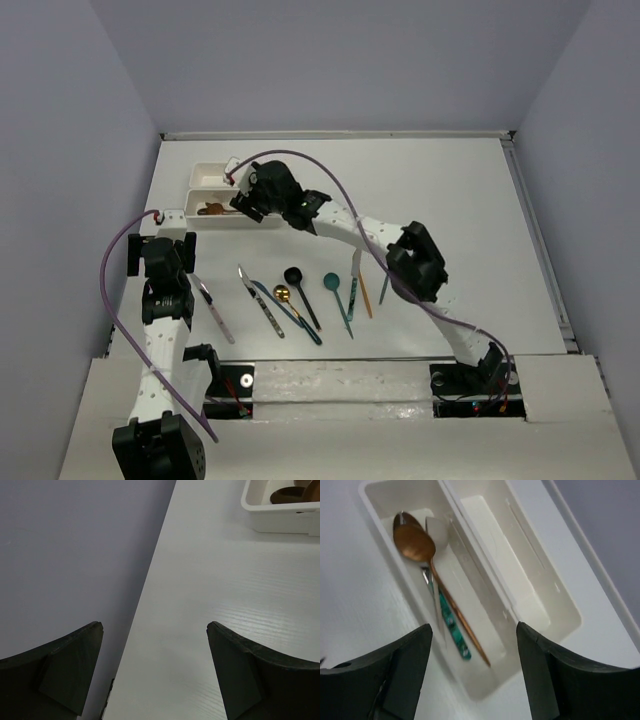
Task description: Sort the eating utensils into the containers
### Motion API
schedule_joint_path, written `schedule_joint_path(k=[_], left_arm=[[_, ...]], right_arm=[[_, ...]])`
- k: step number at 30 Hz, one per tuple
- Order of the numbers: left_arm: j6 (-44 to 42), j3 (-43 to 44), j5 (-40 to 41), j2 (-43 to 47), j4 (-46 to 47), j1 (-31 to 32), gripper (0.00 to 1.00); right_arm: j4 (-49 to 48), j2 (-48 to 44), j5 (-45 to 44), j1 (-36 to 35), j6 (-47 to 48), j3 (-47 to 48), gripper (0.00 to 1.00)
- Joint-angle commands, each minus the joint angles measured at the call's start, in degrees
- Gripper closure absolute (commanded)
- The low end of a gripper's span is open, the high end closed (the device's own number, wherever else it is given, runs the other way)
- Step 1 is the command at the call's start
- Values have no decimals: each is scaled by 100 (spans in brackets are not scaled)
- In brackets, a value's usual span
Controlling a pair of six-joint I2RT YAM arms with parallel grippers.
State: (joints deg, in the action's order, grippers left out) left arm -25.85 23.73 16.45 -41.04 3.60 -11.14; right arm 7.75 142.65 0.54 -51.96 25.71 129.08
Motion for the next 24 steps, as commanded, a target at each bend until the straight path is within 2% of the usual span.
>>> schedule_joint_path(k=[1, 2, 4, 6, 7, 10, 14, 19, 24], left_arm=[[9, -61, -89, 122, 159, -46, 1], [1, -52, -106, 122, 150, -38, 1], [1, -61, -194, 105, 142, -38, 1], [-17, -61, -238, 96, 133, -38, 1], [-8, -70, -273, 96, 133, -38, 1], [-34, -70, -317, 113, 115, -38, 1], [-43, -96, -309, 175, 97, -38, 1], [-52, -96, -326, 166, 71, -38, 1], [-52, -96, -362, 175, 62, -38, 1]], right_arm=[[147, -2440, -941, -262, -1652, -1855, 24], [261, -3157, -906, -314, -2014, -2782, 22], [594, -3750, -888, -314, -3048, -3640, 19], [745, -4391, -897, -367, -3545, -4379, 15], [859, -4543, -923, -463, -3921, -4948, 16], [1123, -4816, -941, -875, -4284, -5523, 22], [1598, -4738, -1275, -1456, -4566, -5621, 25], [1598, -4317, -1029, -1457, -4874, -5841, 29], [1554, -3755, -958, -1457, -4839, -5631, 34]])
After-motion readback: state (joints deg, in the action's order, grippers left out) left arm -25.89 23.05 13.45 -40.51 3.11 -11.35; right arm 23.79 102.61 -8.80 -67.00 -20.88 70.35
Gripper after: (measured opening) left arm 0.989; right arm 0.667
